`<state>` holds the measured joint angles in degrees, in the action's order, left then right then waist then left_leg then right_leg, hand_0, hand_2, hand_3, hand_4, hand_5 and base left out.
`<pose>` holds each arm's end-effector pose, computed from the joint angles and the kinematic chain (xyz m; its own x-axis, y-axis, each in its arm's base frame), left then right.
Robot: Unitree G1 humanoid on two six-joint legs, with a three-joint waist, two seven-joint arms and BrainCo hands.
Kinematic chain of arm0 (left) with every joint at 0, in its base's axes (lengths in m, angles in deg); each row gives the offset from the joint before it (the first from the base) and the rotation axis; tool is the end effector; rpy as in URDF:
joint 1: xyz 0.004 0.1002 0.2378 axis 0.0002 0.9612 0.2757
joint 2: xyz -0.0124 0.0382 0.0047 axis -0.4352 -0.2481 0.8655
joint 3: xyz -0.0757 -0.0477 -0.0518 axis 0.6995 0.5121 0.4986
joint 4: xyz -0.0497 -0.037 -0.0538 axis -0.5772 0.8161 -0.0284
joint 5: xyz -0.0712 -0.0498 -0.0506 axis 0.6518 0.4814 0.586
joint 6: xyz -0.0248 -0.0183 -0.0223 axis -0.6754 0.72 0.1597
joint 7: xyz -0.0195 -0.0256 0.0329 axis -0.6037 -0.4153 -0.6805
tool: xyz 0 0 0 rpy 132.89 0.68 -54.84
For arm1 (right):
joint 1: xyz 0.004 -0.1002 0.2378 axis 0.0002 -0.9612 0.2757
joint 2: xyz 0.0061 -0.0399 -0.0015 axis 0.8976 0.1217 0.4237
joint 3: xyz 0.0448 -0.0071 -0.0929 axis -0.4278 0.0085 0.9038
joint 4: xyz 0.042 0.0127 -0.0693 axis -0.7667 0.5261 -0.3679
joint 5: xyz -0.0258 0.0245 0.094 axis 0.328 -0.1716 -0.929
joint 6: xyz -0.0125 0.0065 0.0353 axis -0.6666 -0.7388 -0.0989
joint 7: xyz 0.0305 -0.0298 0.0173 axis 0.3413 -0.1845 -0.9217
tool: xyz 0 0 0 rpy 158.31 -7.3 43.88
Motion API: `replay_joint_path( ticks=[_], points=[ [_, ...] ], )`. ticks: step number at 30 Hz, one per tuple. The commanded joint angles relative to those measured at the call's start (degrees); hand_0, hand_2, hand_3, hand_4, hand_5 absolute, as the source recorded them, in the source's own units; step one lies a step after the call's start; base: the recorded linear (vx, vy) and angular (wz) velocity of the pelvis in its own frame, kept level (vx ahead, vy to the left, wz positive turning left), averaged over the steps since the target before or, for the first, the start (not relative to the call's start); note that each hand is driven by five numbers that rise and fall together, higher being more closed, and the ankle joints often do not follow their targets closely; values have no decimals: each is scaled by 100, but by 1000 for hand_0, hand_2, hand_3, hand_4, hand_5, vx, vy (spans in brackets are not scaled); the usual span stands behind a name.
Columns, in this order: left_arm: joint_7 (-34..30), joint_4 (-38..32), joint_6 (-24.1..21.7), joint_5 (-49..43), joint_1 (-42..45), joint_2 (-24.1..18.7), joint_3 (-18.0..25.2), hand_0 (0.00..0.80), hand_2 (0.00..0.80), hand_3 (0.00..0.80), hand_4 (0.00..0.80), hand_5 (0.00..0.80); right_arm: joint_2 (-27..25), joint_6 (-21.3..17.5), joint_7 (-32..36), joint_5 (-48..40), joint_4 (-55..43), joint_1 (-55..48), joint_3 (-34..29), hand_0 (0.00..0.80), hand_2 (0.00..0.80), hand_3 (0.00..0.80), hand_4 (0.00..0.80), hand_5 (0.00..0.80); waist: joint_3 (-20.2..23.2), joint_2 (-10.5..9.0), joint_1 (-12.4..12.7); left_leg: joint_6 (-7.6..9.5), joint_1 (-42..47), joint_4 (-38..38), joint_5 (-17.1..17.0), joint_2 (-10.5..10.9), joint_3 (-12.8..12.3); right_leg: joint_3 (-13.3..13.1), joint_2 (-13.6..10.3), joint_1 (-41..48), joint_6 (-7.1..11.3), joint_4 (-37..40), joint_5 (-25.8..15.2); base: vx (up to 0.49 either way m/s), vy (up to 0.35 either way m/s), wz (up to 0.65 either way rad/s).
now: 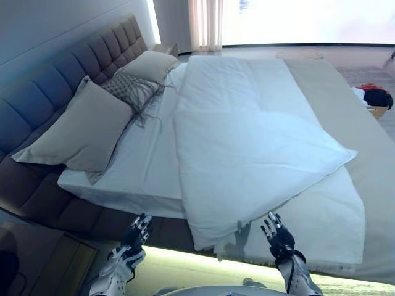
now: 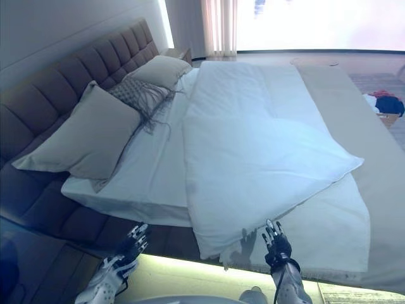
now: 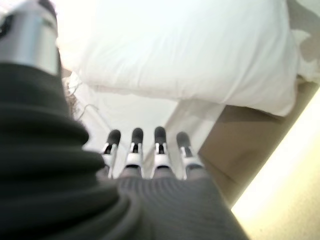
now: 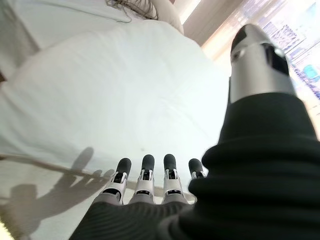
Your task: Make the bed neatly
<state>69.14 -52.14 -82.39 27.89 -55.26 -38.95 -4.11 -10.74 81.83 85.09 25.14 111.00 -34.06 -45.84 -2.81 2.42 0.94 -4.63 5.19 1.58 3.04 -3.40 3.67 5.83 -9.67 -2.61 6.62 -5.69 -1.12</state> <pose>0.1215 0.2261 -0.0649 0.8052 -0.0051 -0.5930 -0.2702 0.8870 -0.3745 0.1287 -0.2066 -0.0650 0.8057 -0.1603 -0.5702 0.4884 0.7245 0.4864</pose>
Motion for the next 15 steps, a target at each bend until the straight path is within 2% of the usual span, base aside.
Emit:
replay_joint_path(
  ticks=[1,2,4,5,7,8,10,11,13,15],
  points=[
    [-250,-101,-276,-95,-311,-420,264,0,0,0,0,0,268,34,35,87,-277,169,16,0,0,0,0,0,-56,-427,97,412,15,553,493,230,99,-443,-795,-457,468,562,-1506,226,-367,-3],
    [-254,-108,-297,-90,-298,-423,255,0,0,0,0,0,242,67,49,89,-239,161,25,0,0,0,0,0,-43,-425,93,374,18,562,483,136,97,-447,-765,-440,486,527,-1396,206,-362,-3],
    [-73,-94,-335,26,-237,-436,218,0,0,0,0,0,114,229,-16,63,-137,158,75,0,0,0,0,0,-39,-414,65,227,24,723,320,-228,120,-390,-559,-435,493,283,-1011,199,-374,0],
    [-47,-110,-277,185,-220,-426,242,0,0,0,0,0,69,366,-114,40,-282,117,103,0,0,0,0,0,-47,-377,37,125,24,841,47,-444,147,-357,-439,-453,423,101,-845,162,-333,5],
    [-208,-250,-283,99,-164,-362,245,0,0,0,0,0,9,385,-158,-54,-542,-22,233,0,0,0,0,0,-81,-381,45,6,-147,1256,-548,-695,299,-247,-210,-346,170,53,-665,143,-316,14],
    [-180,-264,-345,37,-137,-327,197,0,0,0,0,0,-11,350,-140,-112,-495,-44,286,0,0,0,0,0,-100,-397,71,10,-236,1446,-704,-725,359,-195,-137,-288,77,64,-626,148,-342,27],
    [-185,-136,-532,214,-106,-251,155,0,0,0,0,0,-61,259,43,-113,-176,32,350,0,0,0,0,0,-168,-449,159,160,-579,2058,-948,-509,375,-118,48,-132,-127,78,-483,154,-326,30],
    [-168,-113,-566,253,-60,-218,164,0,0,0,0,0,-76,258,92,-82,-119,26,353,0,0,0,0,0,-189,-451,187,186,-794,2298,-1076,-413,280,-95,148,-40,-216,80,-387,142,-227,18],
    [-162,-105,-564,265,4,-171,120,0,0,0,0,0,-88,197,145,-78,-45,-13,288,0,0,0,0,0,-226,-388,229,153,-1029,2265,-1206,-389,78,52,290,125,-288,84,-258,131,-110,9],
    [-164,-188,-547,201,95,-120,53,0,0,0,0,0,-98,106,151,-87,-168,-112,239,0,0,0,0,0,-314,-272,297,45,-1172,1838,-1409,-342,-19,215,390,320,-293,125,-143,125,20,32]
  ],
)
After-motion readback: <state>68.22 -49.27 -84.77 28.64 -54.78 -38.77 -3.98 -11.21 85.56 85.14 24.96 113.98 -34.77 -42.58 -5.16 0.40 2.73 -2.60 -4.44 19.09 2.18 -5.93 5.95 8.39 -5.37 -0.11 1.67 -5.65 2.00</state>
